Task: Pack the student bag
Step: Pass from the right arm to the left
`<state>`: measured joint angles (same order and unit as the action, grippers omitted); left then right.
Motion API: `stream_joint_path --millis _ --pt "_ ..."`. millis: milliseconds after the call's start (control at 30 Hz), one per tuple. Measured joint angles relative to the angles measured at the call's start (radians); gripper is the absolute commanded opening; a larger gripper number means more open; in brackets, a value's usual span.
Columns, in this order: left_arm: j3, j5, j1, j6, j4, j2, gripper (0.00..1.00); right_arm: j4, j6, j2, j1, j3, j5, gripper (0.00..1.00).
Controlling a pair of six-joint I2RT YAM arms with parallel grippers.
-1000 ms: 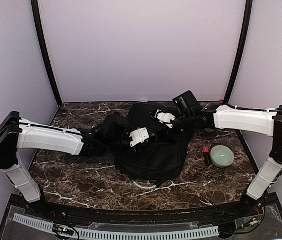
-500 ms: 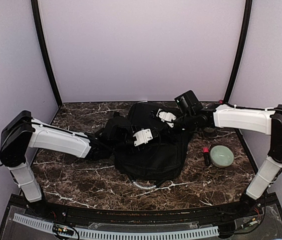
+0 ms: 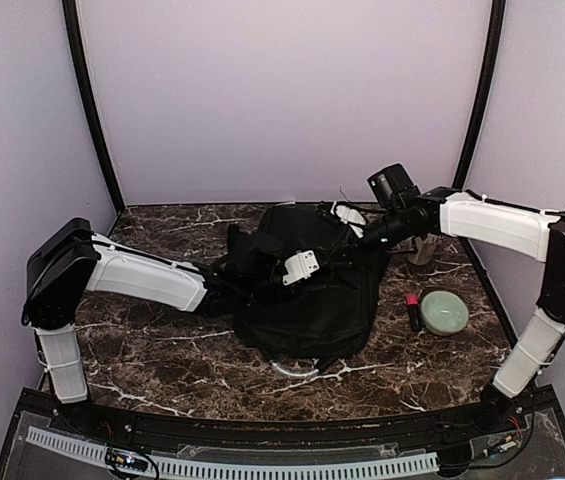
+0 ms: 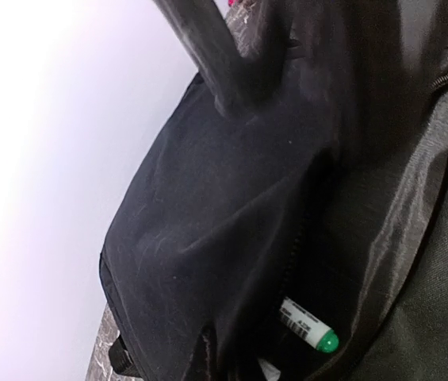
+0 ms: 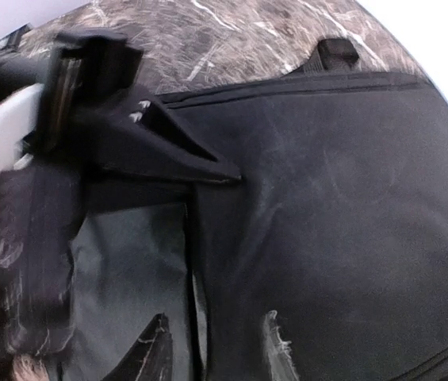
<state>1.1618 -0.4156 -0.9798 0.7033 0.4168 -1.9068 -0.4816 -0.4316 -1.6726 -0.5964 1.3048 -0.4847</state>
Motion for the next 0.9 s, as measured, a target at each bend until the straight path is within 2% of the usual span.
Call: stream_joint_path --millis 200,333,600,667,700,767,900 --pt "-0.016 0.003 0.0 -0.09 -0.061 0.039 0.0 -0.158 -0.061 0.118 0.09 -0.031 -0.027 0.5" --pt "0.005 0.015 0.002 -0.174 -0.154 0.066 0.0 -0.277 -0.089 0.193 0.135 -0.072 0.044 0.51" --pt "0.023 0.061 0.001 -0.357 -0.321 0.125 0.0 -0.474 -0.117 0.182 0.181 -0.122 0.24 0.53" --pt "0.024 0.061 -0.003 -0.377 -0.34 0.129 0.0 -0.499 -0.12 0.167 0.185 -0.122 0.286 0.61" --pt "0.026 0.06 -0.005 -0.382 -0.349 0.13 0.0 -0.51 -0.123 0.158 0.185 -0.122 0.309 0.69" --pt "0.035 0.057 -0.014 -0.394 -0.371 0.13 0.0 -0.528 -0.139 0.14 0.185 -0.121 0.353 0.98" --pt "0.05 0.037 -0.045 -0.403 -0.404 0.13 0.0 -0.557 -0.156 0.091 0.185 -0.092 0.439 1.0"
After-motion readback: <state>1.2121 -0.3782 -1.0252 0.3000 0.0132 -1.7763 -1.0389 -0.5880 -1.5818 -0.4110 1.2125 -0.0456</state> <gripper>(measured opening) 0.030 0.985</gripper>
